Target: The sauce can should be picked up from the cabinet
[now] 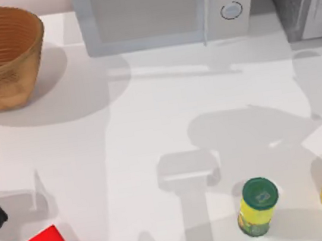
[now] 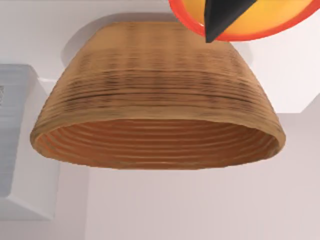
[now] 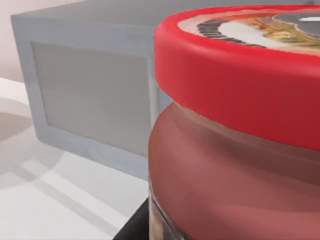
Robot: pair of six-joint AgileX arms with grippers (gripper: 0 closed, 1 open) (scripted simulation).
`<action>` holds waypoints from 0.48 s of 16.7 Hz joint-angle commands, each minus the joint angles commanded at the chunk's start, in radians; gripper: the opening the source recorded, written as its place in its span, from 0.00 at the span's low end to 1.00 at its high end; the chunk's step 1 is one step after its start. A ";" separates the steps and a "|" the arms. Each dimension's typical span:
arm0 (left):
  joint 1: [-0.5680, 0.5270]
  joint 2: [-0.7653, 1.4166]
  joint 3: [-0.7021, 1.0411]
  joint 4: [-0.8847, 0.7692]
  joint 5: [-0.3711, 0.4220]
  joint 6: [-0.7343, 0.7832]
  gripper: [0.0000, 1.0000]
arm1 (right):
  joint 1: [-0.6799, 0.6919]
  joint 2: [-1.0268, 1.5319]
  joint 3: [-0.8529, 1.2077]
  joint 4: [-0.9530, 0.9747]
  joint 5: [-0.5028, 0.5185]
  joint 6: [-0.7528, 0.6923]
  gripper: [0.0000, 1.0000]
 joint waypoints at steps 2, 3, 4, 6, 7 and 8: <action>0.000 0.000 0.000 0.000 0.000 0.000 1.00 | -0.021 0.167 0.048 0.116 -0.078 0.002 0.00; 0.000 0.000 0.000 0.000 0.000 0.000 1.00 | -0.030 0.236 0.071 0.169 -0.112 0.003 0.00; 0.000 0.000 0.000 0.000 0.000 0.000 1.00 | -0.038 0.295 0.091 0.216 -0.142 0.003 0.00; 0.000 0.000 0.000 0.000 0.000 0.000 1.00 | -0.052 0.383 0.126 0.293 -0.190 0.002 0.00; 0.000 0.000 0.000 0.000 0.000 0.000 1.00 | -0.056 0.412 0.139 0.321 -0.207 0.001 0.00; 0.000 0.000 0.000 0.000 0.000 0.000 1.00 | -0.059 0.432 0.148 0.341 -0.219 0.000 0.00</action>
